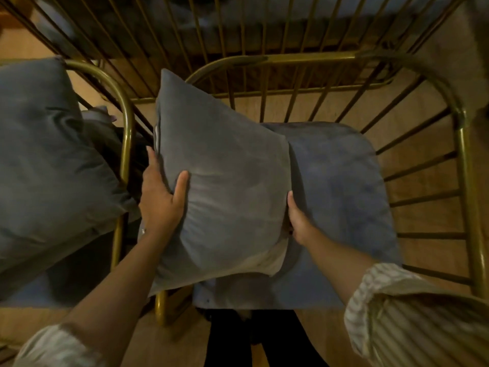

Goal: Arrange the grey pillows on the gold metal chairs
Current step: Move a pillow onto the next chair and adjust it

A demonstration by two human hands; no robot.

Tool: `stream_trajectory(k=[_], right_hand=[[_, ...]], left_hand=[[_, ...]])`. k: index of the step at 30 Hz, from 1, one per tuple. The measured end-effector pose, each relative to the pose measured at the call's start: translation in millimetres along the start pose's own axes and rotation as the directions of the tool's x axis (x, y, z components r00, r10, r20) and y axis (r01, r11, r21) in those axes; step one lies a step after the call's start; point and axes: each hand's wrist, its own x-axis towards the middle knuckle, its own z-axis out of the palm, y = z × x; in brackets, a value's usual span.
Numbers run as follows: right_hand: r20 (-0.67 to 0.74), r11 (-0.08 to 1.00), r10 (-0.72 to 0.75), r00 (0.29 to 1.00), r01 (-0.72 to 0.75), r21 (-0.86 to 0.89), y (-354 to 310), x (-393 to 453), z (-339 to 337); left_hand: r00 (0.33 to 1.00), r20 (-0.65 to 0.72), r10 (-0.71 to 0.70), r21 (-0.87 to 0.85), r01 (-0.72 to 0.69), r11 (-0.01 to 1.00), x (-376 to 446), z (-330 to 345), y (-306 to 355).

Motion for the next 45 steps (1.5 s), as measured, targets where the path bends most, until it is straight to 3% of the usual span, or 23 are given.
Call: stream_trajectory(k=[3,7,11,15,19,23,27,31,37,45], right_hand=[[0.088,0.993,0.041,0.995,-0.051,0.108,4,5,0],[0.148,0.99,-0.013,0.989,-0.008,0.138,11,8,-13],[0.011,0.979,-0.079,0.997,0.076,0.189,35,34,-64],[-0.166,0.977,-0.158,0.973,0.178,0.115,10,-57,-101],[-0.218,0.961,-0.245,0.945,0.266,0.071,20,-76,-156],[-0.194,0.966,-0.257,0.947,0.257,-0.023,33,-85,-190],[-0.205,0.964,-0.263,0.943,0.249,-0.094,52,-78,-202],[-0.231,0.948,-0.278,0.932,0.229,-0.22,62,-73,-194],[-0.32,0.924,-0.268,0.909,0.147,-0.354,79,-45,-199],[-0.452,0.894,-0.285,0.845,0.065,-0.443,69,-72,-171]], left_hand=[[1.0,0.004,0.007,0.024,-0.007,1.0,-1,3,-3],[1.0,-0.011,0.015,-0.017,-0.015,1.0,-3,0,1],[1.0,0.02,0.011,-0.119,-0.009,0.993,-15,8,14],[0.987,0.157,-0.019,-0.194,0.05,0.98,-50,36,21],[0.949,0.299,-0.101,-0.184,0.161,0.97,-89,69,18],[0.892,0.43,-0.137,-0.133,0.213,0.968,-105,97,12],[0.736,0.654,-0.175,-0.04,0.265,0.963,-96,119,-2],[0.67,0.702,-0.241,0.064,0.278,0.958,-93,127,-23],[0.701,0.637,-0.321,0.163,0.284,0.945,-103,138,-25],[0.754,0.582,-0.305,0.086,0.316,0.945,-141,125,-22]])
